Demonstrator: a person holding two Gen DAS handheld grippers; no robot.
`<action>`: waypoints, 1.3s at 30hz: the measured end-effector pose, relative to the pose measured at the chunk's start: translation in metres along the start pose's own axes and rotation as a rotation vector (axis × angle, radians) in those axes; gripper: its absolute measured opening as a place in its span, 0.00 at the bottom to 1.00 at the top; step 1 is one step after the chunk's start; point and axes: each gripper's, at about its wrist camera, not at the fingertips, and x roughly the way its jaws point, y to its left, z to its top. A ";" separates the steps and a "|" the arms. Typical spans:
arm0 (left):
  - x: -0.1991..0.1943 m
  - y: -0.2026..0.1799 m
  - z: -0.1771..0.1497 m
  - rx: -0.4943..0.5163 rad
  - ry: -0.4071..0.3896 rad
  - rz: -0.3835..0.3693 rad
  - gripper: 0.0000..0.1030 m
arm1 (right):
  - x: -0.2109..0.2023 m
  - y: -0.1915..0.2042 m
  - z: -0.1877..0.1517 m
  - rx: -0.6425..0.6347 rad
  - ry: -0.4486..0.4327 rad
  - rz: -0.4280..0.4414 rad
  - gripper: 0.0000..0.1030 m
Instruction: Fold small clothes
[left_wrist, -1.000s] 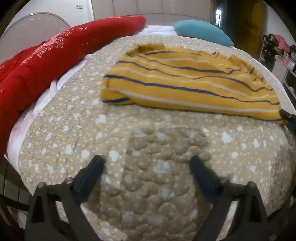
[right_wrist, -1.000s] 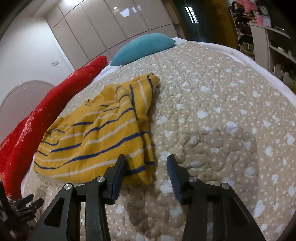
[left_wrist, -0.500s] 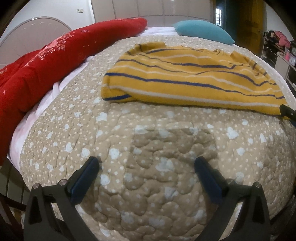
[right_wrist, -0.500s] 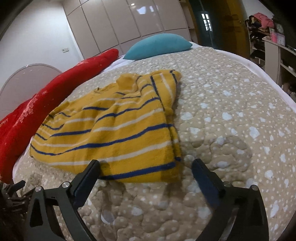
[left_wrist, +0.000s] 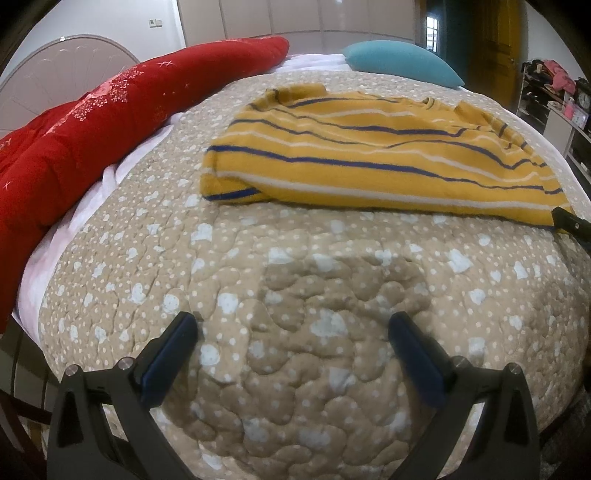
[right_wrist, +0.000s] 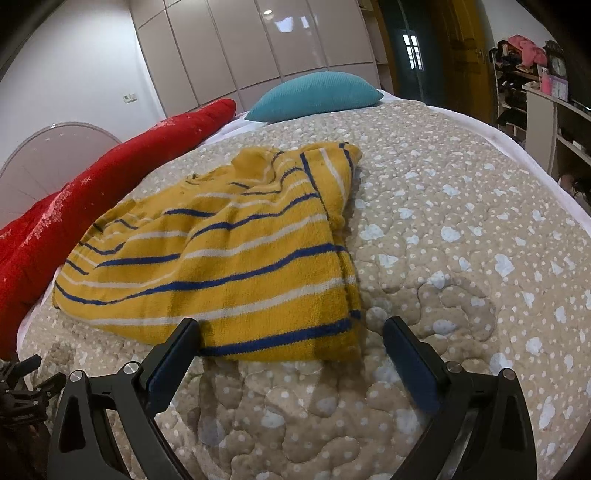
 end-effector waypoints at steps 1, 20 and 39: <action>0.000 0.000 0.000 -0.001 0.002 0.001 1.00 | 0.000 0.000 0.000 0.002 -0.002 0.002 0.98; 0.002 0.000 0.002 -0.004 0.010 0.004 1.00 | -0.002 -0.001 -0.001 0.007 -0.009 0.011 0.98; 0.064 0.117 0.090 -0.408 0.063 -0.457 0.93 | -0.004 0.001 0.000 0.016 -0.019 0.020 0.98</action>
